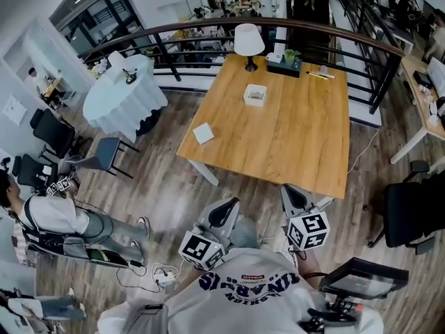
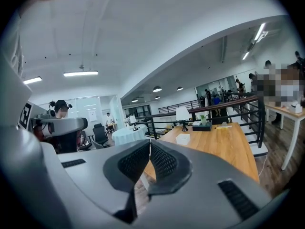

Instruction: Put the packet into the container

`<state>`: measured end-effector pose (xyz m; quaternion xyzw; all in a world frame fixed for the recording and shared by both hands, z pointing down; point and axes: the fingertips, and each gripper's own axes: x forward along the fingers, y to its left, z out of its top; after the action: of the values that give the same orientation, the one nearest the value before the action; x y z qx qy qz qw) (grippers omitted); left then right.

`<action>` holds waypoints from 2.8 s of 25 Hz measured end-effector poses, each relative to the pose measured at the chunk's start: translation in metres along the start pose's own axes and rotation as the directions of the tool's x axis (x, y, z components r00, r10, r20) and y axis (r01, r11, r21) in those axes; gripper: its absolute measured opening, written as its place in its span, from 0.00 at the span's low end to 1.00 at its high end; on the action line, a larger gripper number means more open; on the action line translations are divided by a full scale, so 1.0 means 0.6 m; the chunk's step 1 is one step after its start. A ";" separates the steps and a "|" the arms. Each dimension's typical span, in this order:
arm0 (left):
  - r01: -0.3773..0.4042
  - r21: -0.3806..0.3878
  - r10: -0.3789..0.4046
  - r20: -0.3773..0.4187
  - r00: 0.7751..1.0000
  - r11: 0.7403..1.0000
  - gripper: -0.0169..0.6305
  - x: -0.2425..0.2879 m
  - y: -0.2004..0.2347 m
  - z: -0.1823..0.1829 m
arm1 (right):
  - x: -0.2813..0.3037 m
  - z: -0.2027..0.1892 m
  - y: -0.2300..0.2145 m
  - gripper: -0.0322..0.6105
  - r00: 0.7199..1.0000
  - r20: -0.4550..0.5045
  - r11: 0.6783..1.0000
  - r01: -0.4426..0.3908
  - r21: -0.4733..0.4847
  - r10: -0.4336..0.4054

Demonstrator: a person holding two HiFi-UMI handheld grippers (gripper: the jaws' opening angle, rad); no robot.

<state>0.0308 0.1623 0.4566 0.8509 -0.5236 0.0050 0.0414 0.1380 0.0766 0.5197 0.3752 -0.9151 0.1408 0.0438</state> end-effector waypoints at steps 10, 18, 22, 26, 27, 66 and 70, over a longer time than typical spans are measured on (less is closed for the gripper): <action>0.077 0.003 -0.077 0.033 0.996 0.997 0.03 0.075 0.043 0.020 | 0.019 0.025 -0.082 0.07 0.991 0.006 0.991 0.131 -0.001 -0.131; 0.125 -0.041 -0.124 0.022 0.992 0.991 0.03 0.135 0.114 0.005 | 0.094 0.037 -0.113 0.07 0.986 -0.009 0.986 0.167 -0.001 -0.167; 0.121 -0.060 -0.120 0.016 0.993 0.991 0.03 0.171 0.168 0.000 | 0.157 0.047 -0.119 0.07 0.988 -0.031 0.988 0.151 -0.015 -0.151; 0.124 -0.058 -0.124 0.015 0.992 0.991 0.03 0.205 0.239 0.001 | 0.222 0.066 -0.121 0.07 0.988 -0.042 0.989 0.148 -0.030 -0.149; 0.123 -0.058 -0.123 0.017 0.992 0.991 0.03 0.214 0.259 0.005 | 0.239 0.071 -0.122 0.07 0.988 -0.047 0.988 0.148 -0.036 -0.149; 0.119 -0.108 -0.128 -0.074 0.989 0.987 0.03 0.400 0.687 0.000 | 0.591 0.173 -0.136 0.07 0.970 -0.095 0.975 0.220 -0.034 -0.222; 0.103 -0.096 -0.110 -0.079 0.991 0.990 0.03 0.406 0.682 0.011 | 0.585 0.191 -0.140 0.07 0.977 -0.067 0.979 0.201 -0.044 -0.203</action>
<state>-0.2241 -0.2383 0.4892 0.8740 -0.4748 0.0145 0.1024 -0.0512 -0.2503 0.4942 0.4602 -0.8725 0.1321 0.0973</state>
